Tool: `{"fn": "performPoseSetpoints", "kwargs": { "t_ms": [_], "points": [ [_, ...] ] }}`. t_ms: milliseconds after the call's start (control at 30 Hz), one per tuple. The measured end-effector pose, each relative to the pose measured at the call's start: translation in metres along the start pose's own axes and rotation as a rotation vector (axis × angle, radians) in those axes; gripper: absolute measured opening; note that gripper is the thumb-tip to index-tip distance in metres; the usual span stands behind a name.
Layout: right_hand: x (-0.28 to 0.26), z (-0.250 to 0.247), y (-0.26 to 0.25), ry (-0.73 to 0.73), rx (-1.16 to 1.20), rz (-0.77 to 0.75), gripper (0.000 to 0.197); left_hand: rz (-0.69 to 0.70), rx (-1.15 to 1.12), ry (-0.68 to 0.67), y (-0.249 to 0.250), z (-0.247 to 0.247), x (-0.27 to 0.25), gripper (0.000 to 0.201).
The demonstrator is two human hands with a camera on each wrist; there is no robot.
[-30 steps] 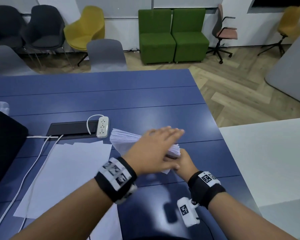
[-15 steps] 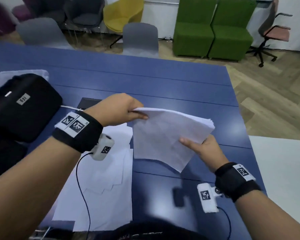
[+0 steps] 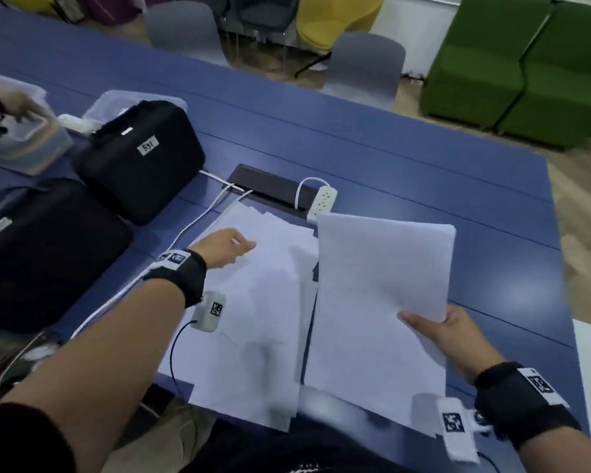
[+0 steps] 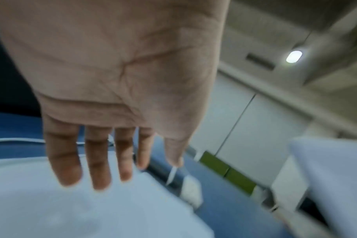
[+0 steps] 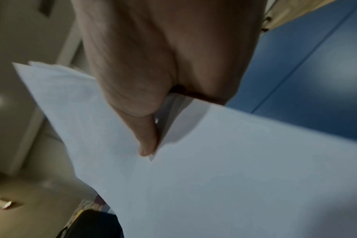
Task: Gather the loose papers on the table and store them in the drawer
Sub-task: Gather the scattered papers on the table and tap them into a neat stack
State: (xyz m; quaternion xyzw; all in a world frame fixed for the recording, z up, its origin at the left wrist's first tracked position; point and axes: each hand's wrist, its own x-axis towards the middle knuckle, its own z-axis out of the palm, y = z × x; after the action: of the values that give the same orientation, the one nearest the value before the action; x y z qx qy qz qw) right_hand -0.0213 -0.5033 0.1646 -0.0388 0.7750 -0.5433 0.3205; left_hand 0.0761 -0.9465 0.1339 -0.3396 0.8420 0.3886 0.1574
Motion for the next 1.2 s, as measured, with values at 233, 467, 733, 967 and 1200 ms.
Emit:
{"fn": "performPoseSetpoints", "kwargs": {
  "t_ms": [233, 467, 733, 967, 1200],
  "points": [
    [-0.003, -0.001, 0.033, 0.067, 0.184, 0.255, 0.032, -0.283, 0.333, 0.147, -0.145, 0.03, 0.046, 0.102],
    [-0.019, 0.018, 0.037, 0.145, 0.251, 0.302, 0.033, -0.289, 0.399, 0.127, -0.159, 0.031, 0.065, 0.134],
    [-0.026, 0.036, 0.043, 0.112, 0.248, 0.293, 0.035, -0.294, 0.375, 0.133, -0.143, 0.032, 0.06, 0.147],
    [-0.03, 0.032, 0.043, 0.095, 0.235, 0.294, 0.036, -0.302, 0.405, 0.067, -0.13, 0.048, 0.047, 0.146],
    [-0.034, 0.026, 0.047, 0.1, 0.197, 0.297, 0.037, -0.058, 0.523, 0.196, -0.103, 0.073, 0.042, 0.104]
  ]
}}
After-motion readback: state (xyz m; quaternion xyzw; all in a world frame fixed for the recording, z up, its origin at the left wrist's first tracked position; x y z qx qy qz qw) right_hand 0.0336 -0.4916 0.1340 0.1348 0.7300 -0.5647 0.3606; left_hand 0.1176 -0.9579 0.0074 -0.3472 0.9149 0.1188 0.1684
